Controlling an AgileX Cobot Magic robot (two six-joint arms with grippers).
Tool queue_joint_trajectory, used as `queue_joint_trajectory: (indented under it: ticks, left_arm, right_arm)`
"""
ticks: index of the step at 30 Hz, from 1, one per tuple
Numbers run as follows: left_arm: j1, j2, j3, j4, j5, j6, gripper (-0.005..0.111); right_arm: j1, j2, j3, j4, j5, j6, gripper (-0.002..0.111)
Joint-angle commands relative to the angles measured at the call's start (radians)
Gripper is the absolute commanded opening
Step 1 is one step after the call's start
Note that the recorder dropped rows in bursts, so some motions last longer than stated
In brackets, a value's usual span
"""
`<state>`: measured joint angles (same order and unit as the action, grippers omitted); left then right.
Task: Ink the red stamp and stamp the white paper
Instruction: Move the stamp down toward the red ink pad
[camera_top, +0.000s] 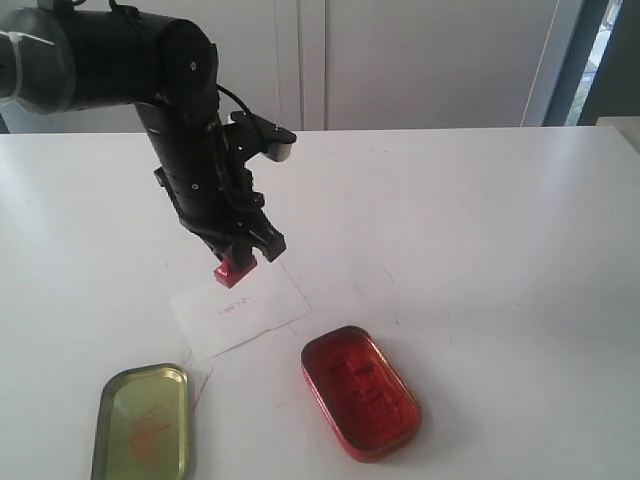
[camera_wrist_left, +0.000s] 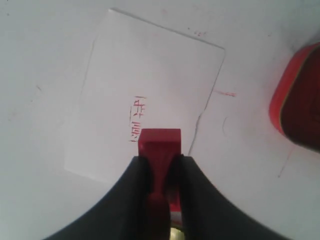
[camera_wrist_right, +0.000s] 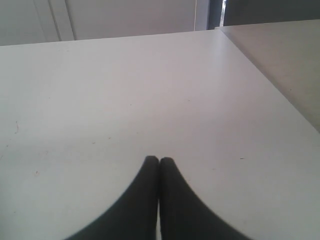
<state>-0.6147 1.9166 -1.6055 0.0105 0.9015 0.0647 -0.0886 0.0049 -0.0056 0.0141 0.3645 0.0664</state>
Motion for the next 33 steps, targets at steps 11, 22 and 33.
queue_joint_trajectory:
  ticks: [11, 22, 33]
  left_arm:
    - [-0.003, -0.014, 0.001, -0.227, 0.144, 0.24, 0.0]
    - [0.05, -0.014, 0.054, -0.397, 0.195, 0.391, 0.0]
    - [0.095, -0.042, 0.141, -0.546, 0.213, 0.555, 0.0]
  right_arm:
    - [0.001, -0.005, 0.006, -0.008, -0.014, -0.001, 0.0]
    - [0.001, -0.005, 0.006, -0.008, -0.014, -0.001, 0.0]
    - [0.001, -0.005, 0.006, -0.008, -0.014, -0.001, 0.0]
